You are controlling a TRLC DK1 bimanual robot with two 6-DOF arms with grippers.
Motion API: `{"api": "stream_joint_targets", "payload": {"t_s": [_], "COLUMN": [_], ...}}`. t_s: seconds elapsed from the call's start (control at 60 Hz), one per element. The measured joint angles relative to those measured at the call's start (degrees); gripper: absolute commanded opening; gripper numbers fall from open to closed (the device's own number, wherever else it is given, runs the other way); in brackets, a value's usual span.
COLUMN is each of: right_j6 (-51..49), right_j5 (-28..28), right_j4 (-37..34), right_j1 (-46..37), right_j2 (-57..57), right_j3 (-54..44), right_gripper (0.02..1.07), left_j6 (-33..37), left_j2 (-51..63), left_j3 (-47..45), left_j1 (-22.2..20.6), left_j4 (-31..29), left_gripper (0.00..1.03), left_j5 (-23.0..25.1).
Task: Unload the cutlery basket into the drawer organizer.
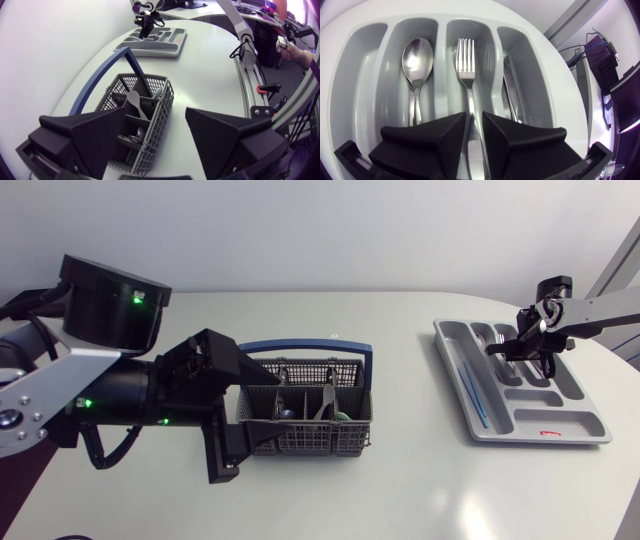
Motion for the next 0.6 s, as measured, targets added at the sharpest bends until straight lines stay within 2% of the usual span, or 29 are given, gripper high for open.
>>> {"api": "stream_joint_targets", "payload": {"t_s": [0.133, 0.25, 0.383, 0.483, 0.6], "right_j6": [0.00, -0.20, -1.51, -3.87, -5.70], "right_j5": [-0.02, -1.18, -3.93, -8.09, -9.81], "right_j4": [1.79, 4.11, 8.46, 11.87, 13.46], "right_j1": [0.11, 0.61, 2.10, 4.17, 6.14], "right_j2": [-3.34, -10.56, -20.92, -30.67, -37.75], "right_j3": [-3.06, -9.40, -18.62, -28.79, -36.83], "right_gripper": [0.58, 0.65, 0.74, 0.75, 0.75], "left_j6": [0.63, 2.62, 5.42, 8.90, 11.37], "left_j2": [0.00, 0.24, 2.25, 5.92, 9.33], "left_j3": [0.00, 0.00, 0.00, 0.00, 0.66], "left_j1": [-0.61, -3.34, -8.31, -11.98, -13.20], "left_j4": [0.02, 0.50, 2.97, 4.17, 3.87], "left_gripper": [0.85, 0.85, 0.85, 0.84, 0.84], "left_j5": [-0.39, -3.80, -9.86, -14.23, -15.58]}}
